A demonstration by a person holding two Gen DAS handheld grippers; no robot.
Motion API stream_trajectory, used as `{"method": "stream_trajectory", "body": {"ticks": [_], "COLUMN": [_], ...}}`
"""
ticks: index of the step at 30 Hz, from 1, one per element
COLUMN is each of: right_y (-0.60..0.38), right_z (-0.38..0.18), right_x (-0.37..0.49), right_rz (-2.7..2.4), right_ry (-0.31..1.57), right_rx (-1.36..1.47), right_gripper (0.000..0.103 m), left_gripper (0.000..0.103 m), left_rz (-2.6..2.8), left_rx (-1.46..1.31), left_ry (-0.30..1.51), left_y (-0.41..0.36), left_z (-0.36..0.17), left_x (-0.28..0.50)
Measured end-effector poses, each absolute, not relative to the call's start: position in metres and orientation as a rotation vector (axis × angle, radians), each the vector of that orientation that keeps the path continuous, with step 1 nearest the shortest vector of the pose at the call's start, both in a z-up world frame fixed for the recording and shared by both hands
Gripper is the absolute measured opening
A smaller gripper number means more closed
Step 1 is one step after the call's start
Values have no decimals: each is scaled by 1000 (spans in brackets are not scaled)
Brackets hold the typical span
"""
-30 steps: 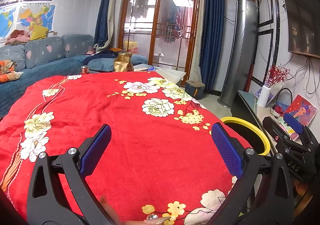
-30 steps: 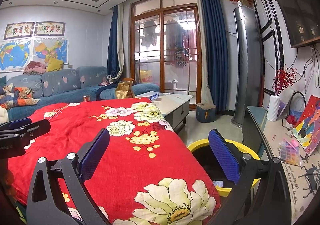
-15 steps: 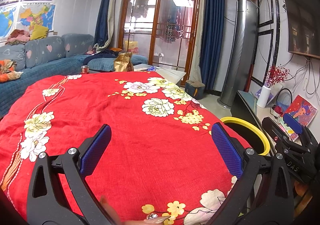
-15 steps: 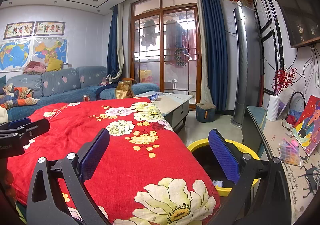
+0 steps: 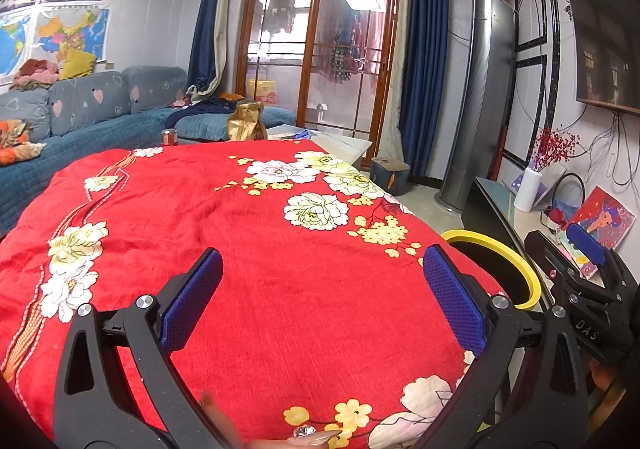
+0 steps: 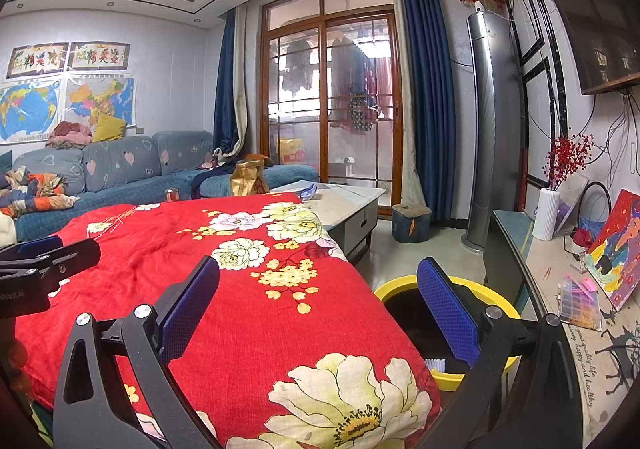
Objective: Collect trash
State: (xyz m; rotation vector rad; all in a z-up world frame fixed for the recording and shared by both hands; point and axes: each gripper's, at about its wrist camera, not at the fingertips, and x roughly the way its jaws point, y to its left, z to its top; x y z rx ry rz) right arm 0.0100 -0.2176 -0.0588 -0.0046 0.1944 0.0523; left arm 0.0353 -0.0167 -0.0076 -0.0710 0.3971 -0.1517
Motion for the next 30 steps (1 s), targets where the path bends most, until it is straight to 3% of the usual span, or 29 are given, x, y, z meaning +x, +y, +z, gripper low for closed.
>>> {"method": "stream_trajectory", "body": {"ticks": [17, 24, 30], "right_y": [-211, -123, 3], "right_z": [-52, -22, -34], "right_x": [32, 98, 166], "right_rz": [110, 366, 540], "right_ry": [278, 416, 651], "right_rx": [33, 24, -18], "right_gripper": [96, 96, 96], "left_gripper": [92, 92, 92], "left_rz": [-140, 127, 438], "left_rx": [-113, -234, -292], "left_ry": [472, 569, 791], "left_y": [1, 101, 234], "left_z": [-15, -13, -53], "left_x": [48, 82, 110]}}
